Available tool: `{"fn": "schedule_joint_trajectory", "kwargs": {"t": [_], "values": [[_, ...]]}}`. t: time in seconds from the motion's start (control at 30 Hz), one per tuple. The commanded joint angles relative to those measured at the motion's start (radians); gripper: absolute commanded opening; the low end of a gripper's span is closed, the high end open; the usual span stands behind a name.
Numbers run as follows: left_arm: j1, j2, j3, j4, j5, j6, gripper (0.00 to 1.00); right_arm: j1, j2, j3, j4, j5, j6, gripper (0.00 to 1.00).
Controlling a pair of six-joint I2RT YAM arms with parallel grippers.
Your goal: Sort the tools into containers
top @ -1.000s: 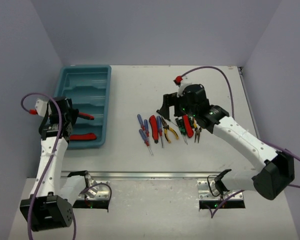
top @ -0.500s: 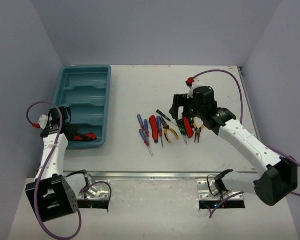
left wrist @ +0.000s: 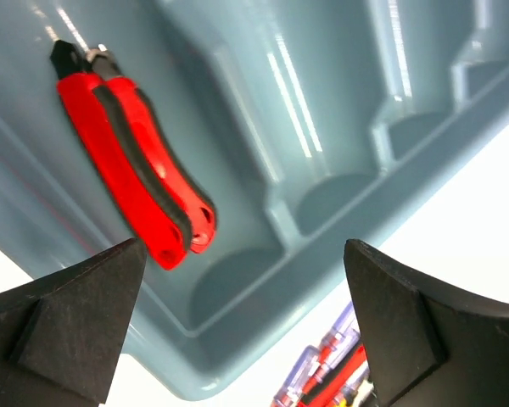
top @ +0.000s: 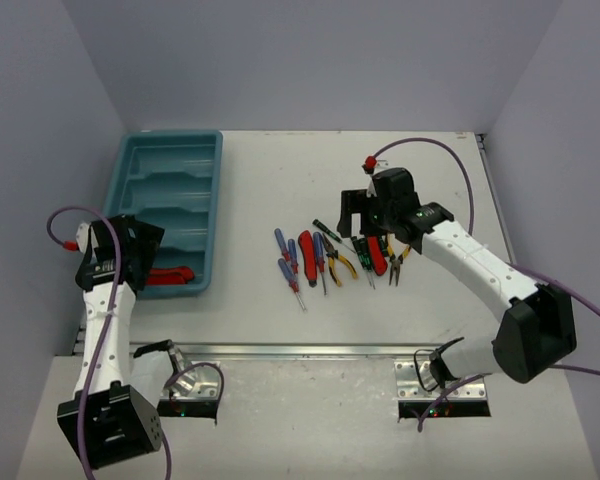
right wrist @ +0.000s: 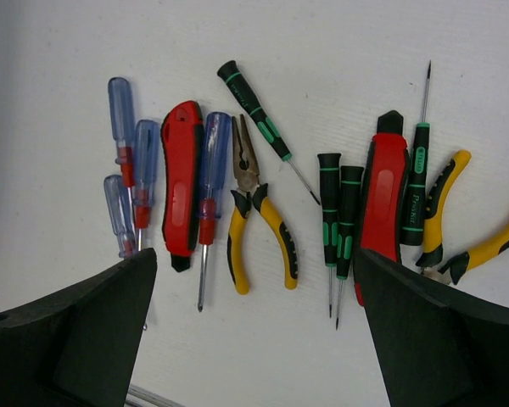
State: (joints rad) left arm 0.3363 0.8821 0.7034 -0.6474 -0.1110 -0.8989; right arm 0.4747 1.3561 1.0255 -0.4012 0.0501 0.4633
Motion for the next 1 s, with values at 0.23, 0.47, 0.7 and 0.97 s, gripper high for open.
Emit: {"fn": "schedule_joint_trajectory", "kwargs": {"t": [0.23,0.47,0.7,0.97], "values": [[0.006,-0.145,0.002,0.265,0.459,0.304,1.0,-0.067,0.29,0.16,-0.198,0.193,-0.078,0.55],[-0.012,-0.105,0.009,0.233,0.44,0.433,1.0,-0.091,0.381,0.123,-0.202,0.188,-0.107,0.5],[-0.05,-0.067,-0.023,0.268,0.476,0.446,1.0,-0.094,0.455,0.123,-0.2,0.168,-0.114,0.46],[-0.055,-0.08,-0.022,0.271,0.476,0.447,1.0,-0.096,0.505,0.106,-0.181,0.138,-0.118,0.43]]}}
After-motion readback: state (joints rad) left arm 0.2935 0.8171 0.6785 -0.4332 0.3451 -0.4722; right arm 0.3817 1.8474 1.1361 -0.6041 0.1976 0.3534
